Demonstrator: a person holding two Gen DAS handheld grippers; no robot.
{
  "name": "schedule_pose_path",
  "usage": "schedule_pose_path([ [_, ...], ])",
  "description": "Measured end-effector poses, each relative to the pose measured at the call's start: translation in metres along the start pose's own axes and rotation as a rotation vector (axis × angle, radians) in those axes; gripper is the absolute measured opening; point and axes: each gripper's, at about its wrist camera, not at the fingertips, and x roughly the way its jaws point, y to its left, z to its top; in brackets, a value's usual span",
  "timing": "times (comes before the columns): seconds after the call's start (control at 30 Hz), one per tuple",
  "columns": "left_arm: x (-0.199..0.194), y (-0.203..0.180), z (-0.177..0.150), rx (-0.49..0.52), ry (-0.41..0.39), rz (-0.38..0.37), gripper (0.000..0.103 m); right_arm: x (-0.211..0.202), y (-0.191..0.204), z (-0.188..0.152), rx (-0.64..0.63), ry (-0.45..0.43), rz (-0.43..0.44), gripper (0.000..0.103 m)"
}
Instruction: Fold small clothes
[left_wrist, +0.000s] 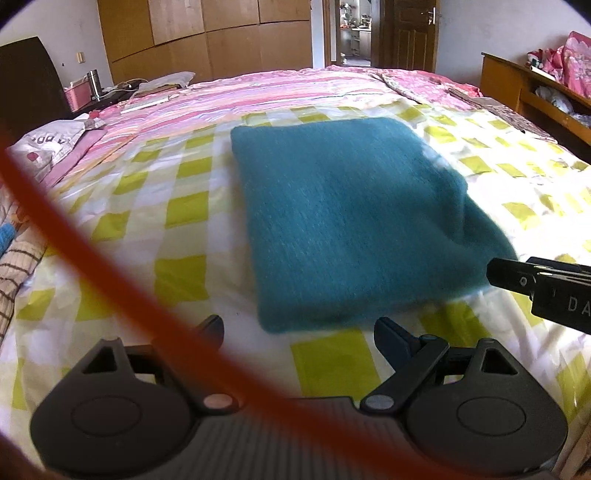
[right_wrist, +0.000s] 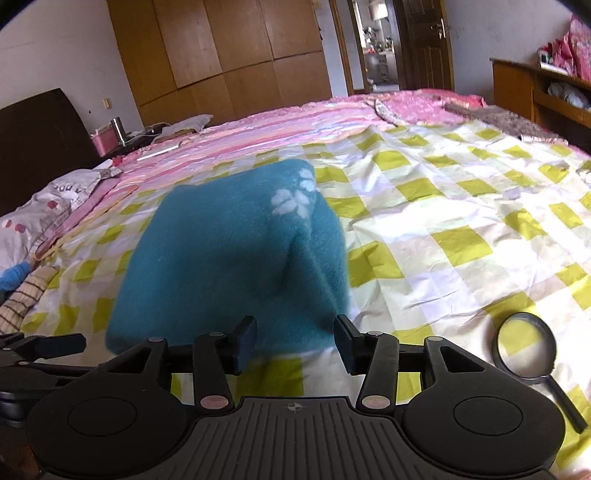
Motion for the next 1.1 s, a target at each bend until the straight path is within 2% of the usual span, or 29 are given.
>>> schedule_pose_path([
  [0.17, -0.004, 0.002, -0.005, -0.012, 0.003, -0.024, 0.095, -0.010, 0.006, -0.011, -0.006, 0.002, 0.012, 0.049],
  [0.33, -0.009, 0.001, -0.011, 0.002, -0.011, -0.003, 0.095, -0.016, 0.012, -0.021, -0.021, 0.002, 0.013, 0.053],
  [0.5, -0.008, 0.005, -0.017, -0.012, 0.006, -0.010, 0.097, -0.018, 0.014, -0.026, -0.018, 0.015, 0.007, 0.059],
  [0.67, -0.010, 0.004, -0.022, -0.007, 0.004, -0.008, 0.097, -0.016, 0.018, -0.031, -0.030, 0.039, -0.003, 0.059],
  [0.73, -0.011, 0.003, -0.023, -0.002, 0.001, -0.010, 0.098, -0.015, 0.020, -0.034, -0.041, 0.045, -0.018, 0.063],
  [1.1, -0.016, 0.000, -0.027, 0.006, -0.011, 0.017, 0.097, -0.011, 0.017, -0.038, -0.033, 0.074, -0.032, 0.065],
])
